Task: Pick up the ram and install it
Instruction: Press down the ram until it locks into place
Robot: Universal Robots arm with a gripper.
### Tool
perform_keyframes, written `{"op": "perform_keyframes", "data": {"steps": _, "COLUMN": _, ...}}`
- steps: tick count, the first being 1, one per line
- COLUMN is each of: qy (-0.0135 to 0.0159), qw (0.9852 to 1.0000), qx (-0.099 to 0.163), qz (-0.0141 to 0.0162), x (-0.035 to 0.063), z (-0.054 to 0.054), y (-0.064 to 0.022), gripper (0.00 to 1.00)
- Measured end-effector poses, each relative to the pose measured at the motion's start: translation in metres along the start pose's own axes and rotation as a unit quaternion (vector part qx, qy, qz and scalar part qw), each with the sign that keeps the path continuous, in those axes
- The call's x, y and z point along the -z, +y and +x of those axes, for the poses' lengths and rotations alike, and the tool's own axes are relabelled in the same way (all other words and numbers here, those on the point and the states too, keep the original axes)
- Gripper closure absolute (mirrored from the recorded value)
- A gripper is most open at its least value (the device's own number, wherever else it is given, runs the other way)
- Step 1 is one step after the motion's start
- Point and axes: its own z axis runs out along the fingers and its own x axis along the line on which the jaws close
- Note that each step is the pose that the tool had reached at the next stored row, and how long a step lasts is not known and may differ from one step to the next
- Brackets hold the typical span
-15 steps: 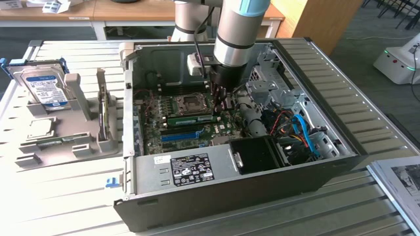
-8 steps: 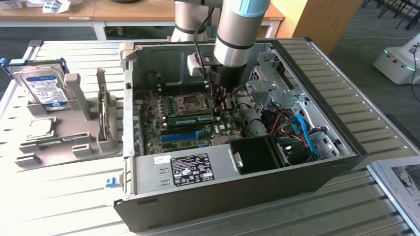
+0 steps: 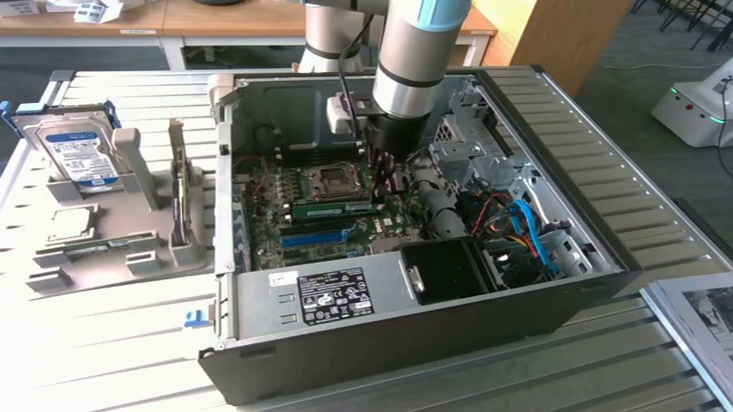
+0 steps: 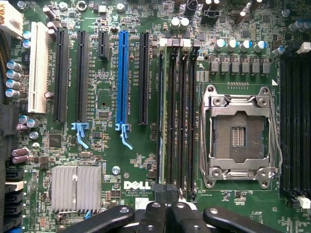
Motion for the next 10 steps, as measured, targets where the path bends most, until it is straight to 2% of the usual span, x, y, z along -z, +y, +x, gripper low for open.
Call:
{"op": "perform_keyframes", "data": {"steps": 5, "qy": -0.001, "qw": 1.0, "qx": 0.0, "qz": 0.0003, "x": 0.0015, "z": 0.0, "y": 0.0, "gripper": 0.9}}
{"op": "perform_keyframes", "data": {"steps": 10, "qy": -0.0002, "qw": 1.0, "qx": 0.0, "qz": 0.0001, "x": 0.01, "z": 0.0, "y": -0.0001, "gripper": 0.9}}
